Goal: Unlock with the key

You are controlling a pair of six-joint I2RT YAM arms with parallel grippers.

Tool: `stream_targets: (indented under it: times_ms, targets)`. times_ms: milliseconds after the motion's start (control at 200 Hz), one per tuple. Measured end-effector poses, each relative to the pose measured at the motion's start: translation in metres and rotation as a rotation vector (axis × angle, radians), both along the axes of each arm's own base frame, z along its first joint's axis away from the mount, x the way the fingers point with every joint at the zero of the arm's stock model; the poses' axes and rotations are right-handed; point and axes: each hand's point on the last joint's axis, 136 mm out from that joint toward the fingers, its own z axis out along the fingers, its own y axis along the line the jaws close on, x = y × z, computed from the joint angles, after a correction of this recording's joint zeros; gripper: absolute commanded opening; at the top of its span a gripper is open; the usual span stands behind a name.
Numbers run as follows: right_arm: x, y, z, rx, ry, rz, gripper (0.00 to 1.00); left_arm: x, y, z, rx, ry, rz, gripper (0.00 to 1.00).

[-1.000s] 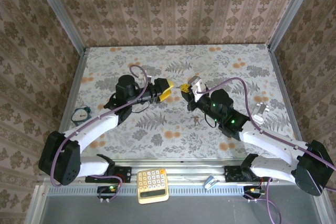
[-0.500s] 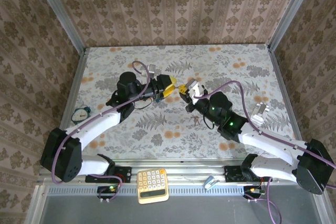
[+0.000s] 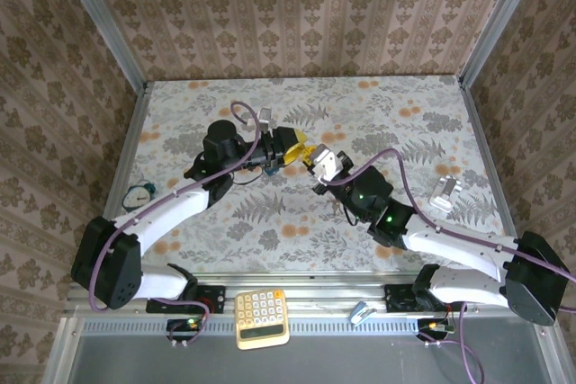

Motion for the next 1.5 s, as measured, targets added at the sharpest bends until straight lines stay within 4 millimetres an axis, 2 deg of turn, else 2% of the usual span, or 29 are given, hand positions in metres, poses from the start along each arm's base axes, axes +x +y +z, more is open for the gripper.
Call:
stream_targets:
  times_ms: [280,495,540,700,820,960,1040,1110,1235,1390,1500]
  targets:
    - [-0.003,0.007,0.003,-0.074,-0.1,-0.04,0.0,0.003,0.002,-0.004,0.007,0.025,0.011,0.17]
    - [-0.002,0.011,-0.01,-0.142,-0.108,-0.059,0.01,0.011,0.008,-0.004,0.006,0.03,0.044,0.0]
    - [-0.001,0.011,-0.011,-0.147,-0.109,-0.062,0.02,0.012,0.008,-0.005,0.008,0.032,0.045,0.0]
    - [-0.001,0.011,-0.014,-0.15,-0.098,-0.062,0.13,0.012,0.009,-0.008,0.023,0.039,0.048,0.0]
    - [-0.002,0.012,-0.024,-0.15,-0.049,-0.054,0.29,0.011,0.014,-0.014,0.061,0.023,0.052,0.0]
    - [-0.002,0.005,-0.034,-0.123,0.062,-0.061,0.4,0.013,0.026,-0.014,0.136,-0.035,0.079,0.0]
    - [-0.001,-0.004,-0.036,-0.069,0.146,-0.08,0.5,0.015,0.033,-0.004,0.185,-0.102,0.106,0.0]
    - [0.001,-0.013,-0.034,-0.007,0.221,-0.102,0.54,0.015,0.038,0.006,0.221,-0.168,0.125,0.0]
    - [0.013,-0.031,-0.026,0.163,0.405,-0.117,0.52,0.017,0.049,0.015,0.309,-0.269,0.171,0.0]
    - [0.034,-0.053,-0.014,0.438,0.622,-0.099,0.47,0.017,0.062,0.009,0.424,-0.356,0.224,0.0]
    - [0.036,-0.048,-0.016,0.592,0.773,-0.016,0.46,0.016,0.066,0.01,0.452,-0.409,0.249,0.0]
